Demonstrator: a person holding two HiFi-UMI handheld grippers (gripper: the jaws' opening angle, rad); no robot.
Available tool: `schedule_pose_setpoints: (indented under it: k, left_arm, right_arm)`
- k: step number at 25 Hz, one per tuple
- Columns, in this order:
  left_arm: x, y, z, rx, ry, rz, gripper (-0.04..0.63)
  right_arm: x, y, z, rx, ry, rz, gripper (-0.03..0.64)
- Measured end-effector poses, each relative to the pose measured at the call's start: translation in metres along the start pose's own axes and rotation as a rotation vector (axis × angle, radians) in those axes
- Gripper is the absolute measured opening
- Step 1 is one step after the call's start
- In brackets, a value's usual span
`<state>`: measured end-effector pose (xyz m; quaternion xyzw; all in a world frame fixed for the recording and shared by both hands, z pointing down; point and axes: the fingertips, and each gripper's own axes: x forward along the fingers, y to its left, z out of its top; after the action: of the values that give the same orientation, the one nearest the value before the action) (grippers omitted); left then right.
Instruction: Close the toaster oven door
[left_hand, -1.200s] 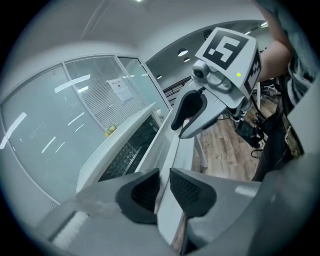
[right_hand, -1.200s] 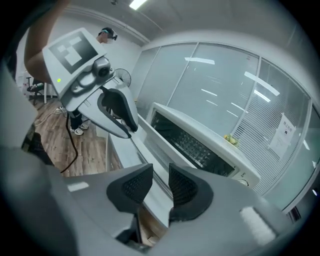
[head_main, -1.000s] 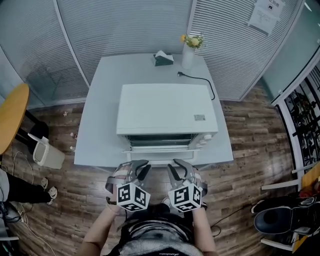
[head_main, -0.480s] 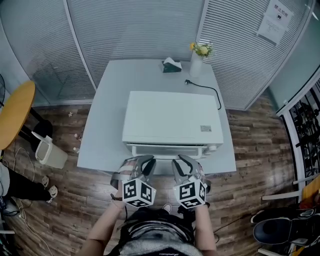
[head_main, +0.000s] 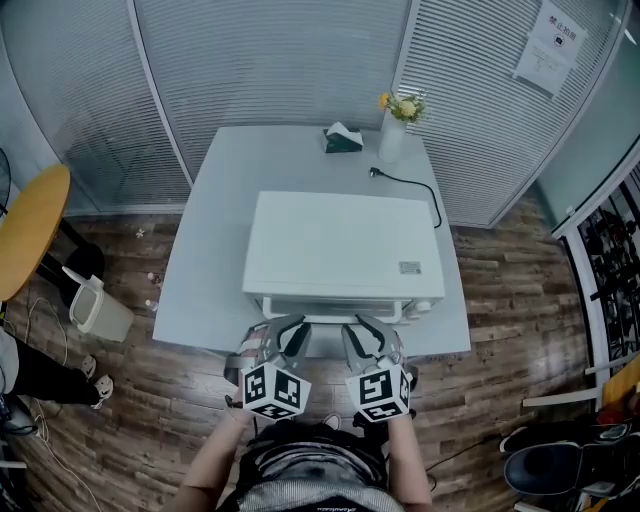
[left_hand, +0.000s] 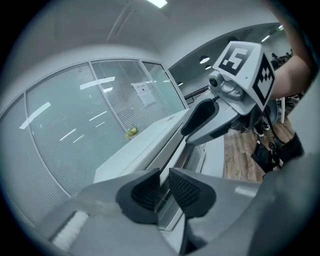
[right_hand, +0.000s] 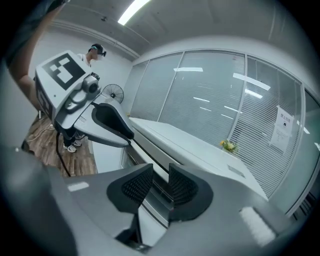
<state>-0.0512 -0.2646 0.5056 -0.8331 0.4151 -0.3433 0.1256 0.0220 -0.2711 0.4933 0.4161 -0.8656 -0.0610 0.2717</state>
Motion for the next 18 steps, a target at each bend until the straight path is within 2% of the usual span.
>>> schedule_pose_setpoints:
  k: [2, 4, 7, 11, 14, 18]
  left_arm:
    - [-0.001, 0.001, 0.000, -0.061, -0.019, 0.018, 0.068]
    - [-0.005, 0.002, 0.002, -0.150, -0.041, 0.030, 0.070]
    - [-0.014, 0.003, 0.008, -0.312, -0.086, 0.021, 0.077]
    - [-0.026, 0.004, 0.018, -0.463, -0.162, -0.020, 0.077]
    - [-0.037, 0.003, 0.029, -0.528, -0.214, -0.031, 0.077]
    - [-0.052, 0.003, 0.046, -0.567, -0.279, -0.027, 0.031]
  right_arm:
    - [-0.002, 0.001, 0.001, 0.063, -0.027, 0.000, 0.109]
    - [-0.006, 0.001, 0.005, 0.146, -0.064, 0.002, 0.152]
    - [-0.015, 0.001, 0.012, 0.268, -0.124, 0.006, 0.150]
    - [-0.029, 0.004, 0.018, 0.389, -0.182, 0.024, 0.143]
    - [-0.039, 0.010, 0.025, 0.406, -0.207, 0.026, 0.116]
    - [-0.052, 0.015, 0.039, 0.408, -0.246, 0.016, 0.046]
